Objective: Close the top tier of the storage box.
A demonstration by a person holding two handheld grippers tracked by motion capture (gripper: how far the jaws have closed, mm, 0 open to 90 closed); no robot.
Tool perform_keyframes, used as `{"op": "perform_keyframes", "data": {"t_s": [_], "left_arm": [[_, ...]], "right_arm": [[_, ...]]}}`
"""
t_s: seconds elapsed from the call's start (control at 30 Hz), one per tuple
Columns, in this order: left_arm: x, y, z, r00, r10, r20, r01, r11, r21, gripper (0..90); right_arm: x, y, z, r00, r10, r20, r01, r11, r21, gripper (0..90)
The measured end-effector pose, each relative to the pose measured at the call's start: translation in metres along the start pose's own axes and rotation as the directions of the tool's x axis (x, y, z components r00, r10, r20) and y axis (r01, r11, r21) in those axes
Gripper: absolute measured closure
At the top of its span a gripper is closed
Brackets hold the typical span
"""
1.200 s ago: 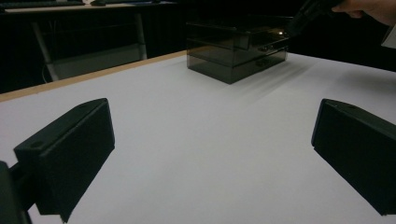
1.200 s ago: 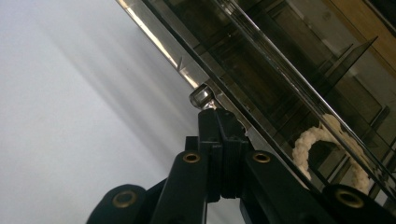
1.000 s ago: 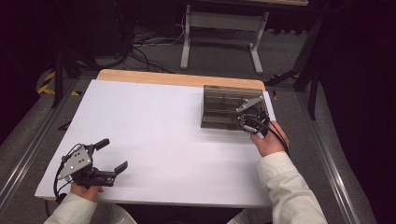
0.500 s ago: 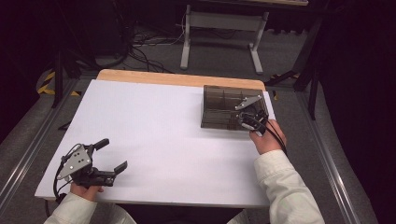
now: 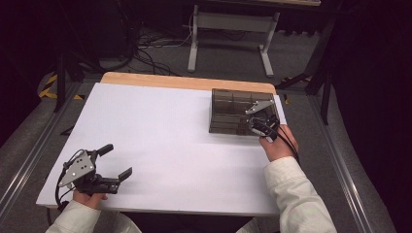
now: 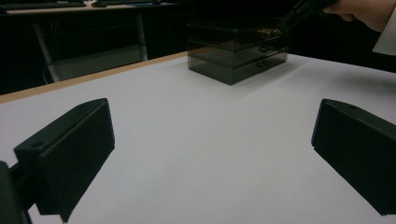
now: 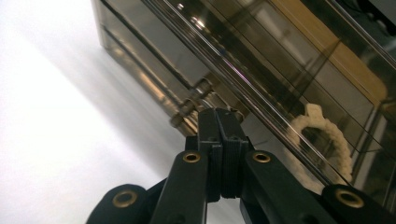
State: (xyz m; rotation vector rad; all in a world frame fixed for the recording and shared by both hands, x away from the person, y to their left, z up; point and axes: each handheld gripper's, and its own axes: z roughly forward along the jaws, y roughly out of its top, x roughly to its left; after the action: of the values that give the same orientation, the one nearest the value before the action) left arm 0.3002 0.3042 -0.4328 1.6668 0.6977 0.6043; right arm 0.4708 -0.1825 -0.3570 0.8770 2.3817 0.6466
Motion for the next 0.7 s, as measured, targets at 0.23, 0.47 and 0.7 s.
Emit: {"op": "perform_keyframes", "data": {"t_s": [0.23,0.47,0.7], "left_arm": [[-0.001,0.000,0.000,0.9999,-0.011,0.002,0.011,0.9999,-0.002,0.2],[0.000,0.000,0.000,1.0000,-0.004,0.001,0.004,1.0000,-0.001,0.2],[0.000,0.000,0.001,1.0000,0.002,0.001,-0.002,1.0000,0.000,0.2]], "right_arm": [[0.003,0.000,-0.014,0.9991,-0.002,-0.043,0.000,0.999,-0.046,87.9],[0.007,0.000,-0.027,0.9967,-0.003,-0.081,-0.003,0.997,-0.079,84.1],[0.009,0.000,-0.037,0.9868,0.013,-0.161,-0.031,0.993,-0.112,75.2]]}}
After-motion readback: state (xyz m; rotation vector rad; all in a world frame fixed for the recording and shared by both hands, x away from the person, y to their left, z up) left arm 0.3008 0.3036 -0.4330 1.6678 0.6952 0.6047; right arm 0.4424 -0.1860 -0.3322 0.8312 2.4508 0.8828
